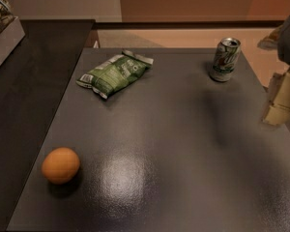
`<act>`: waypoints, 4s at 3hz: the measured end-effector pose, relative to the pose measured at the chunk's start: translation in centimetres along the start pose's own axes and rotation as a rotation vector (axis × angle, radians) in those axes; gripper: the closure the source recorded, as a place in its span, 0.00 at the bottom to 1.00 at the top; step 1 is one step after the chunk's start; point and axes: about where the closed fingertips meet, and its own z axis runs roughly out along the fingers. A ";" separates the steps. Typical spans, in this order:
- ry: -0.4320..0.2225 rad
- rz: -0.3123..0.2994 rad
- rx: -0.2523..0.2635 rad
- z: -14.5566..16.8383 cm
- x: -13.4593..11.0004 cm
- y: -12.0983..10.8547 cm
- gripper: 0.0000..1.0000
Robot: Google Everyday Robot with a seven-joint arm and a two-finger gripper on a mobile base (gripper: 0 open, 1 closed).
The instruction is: Move 7up can near orange
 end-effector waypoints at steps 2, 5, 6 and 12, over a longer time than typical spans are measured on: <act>-0.034 0.035 0.008 0.3 -0.2 -1.2 0.00; -0.193 0.187 0.072 3.4 -0.6 -9.4 0.00; -0.260 0.259 0.095 4.1 -0.2 -12.6 0.00; -0.480 0.358 0.102 12.9 0.3 -21.6 0.00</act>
Offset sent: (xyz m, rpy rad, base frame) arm 0.0303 -0.0032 -0.0039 0.0939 -0.0076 -0.0619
